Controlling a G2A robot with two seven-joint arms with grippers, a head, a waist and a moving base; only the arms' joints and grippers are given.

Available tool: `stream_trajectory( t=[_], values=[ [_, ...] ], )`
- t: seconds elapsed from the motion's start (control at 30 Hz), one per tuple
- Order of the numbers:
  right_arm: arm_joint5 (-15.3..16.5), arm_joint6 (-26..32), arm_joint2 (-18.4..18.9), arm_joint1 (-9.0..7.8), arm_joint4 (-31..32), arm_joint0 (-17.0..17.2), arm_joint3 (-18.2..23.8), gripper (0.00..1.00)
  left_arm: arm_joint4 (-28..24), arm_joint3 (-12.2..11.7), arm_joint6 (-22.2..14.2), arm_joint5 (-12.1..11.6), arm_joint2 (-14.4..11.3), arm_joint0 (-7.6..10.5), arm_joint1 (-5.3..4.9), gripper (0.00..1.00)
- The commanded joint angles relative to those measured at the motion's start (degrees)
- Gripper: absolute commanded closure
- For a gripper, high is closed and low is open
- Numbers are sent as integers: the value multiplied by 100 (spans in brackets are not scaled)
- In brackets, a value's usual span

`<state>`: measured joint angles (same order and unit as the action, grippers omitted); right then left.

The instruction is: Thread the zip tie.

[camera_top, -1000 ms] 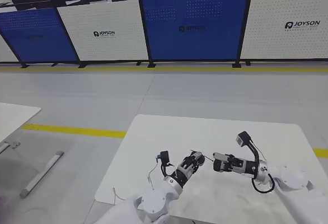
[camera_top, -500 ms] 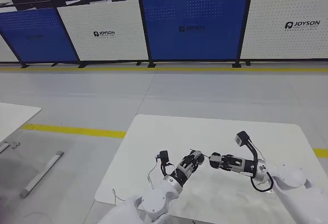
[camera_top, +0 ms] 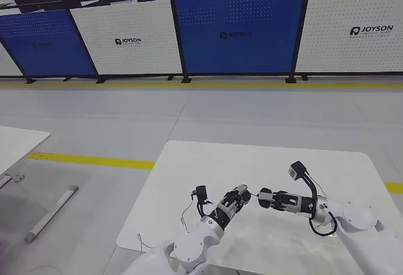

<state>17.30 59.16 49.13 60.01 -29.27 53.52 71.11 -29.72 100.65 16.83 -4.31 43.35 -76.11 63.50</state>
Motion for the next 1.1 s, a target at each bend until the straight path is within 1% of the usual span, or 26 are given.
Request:
stream_trajectory(
  t=[0.0, 0.27, 0.33, 0.4, 0.47, 0.5, 0.53, 0.6, 0.63, 0.67, 0.97, 1.0, 1.07],
  values=[
    [-1, -1, 0, 0, -1, 0, 1, 100, -1, 0, 0, -1, 0, 0, 0, 0],
    [-1, -1, 0, 0, -1, 0, 1, 100, -17, -14, -34, 2, 6, -8, 2, 0],
    [-1, -1, 0, 0, -1, 0, 1, 100, -20, -91, -131, 16, 104, -3, 2, 0],
    [-1, -1, 0, 0, -1, 0, 1, 100, -39, -108, -248, 30, 224, -37, -13, 0],
    [-1, -1, 0, 0, -1, 0, 1, 100, 100, -92, -507, 114, 393, -103, -63, 0],
    [-1, -1, 0, 0, -1, 0, 1, 100, 192, -76, -662, 197, 452, -150, -92, 0],
    [-1, -1, 0, 0, -1, 0, 1, 100, 336, -48, -928, 354, 544, -198, -139, 0],
    [-1, -1, 0, 0, -1, 0, 1, 100, 489, -15, -1418, 775, 682, -253, -216, 0],
    [-1, -1, 0, 0, -1, 0, 1, 100, 552, 32, -1619, 872, 812, -287, -257, 0],
    [-1, -1, 0, 0, -1, 0, 1, 100, 540, 54, -1666, 873, 877, -316, -271, 0],
    [-10, -20, -2, 2, -1, 14, 14, 100, 533, 56, -1686, 877, 869, -320, -270, 0],
    [-53, -35, -8, 7, -4, 53, 90, 100, 546, 72, -1782, 868, 860, -311, -266, 0],
    [-98, 40, 0, 12, -1, 60, 130, 100, 481, 62, -1906, 766, 866, -330, -257, 0]
  ],
)
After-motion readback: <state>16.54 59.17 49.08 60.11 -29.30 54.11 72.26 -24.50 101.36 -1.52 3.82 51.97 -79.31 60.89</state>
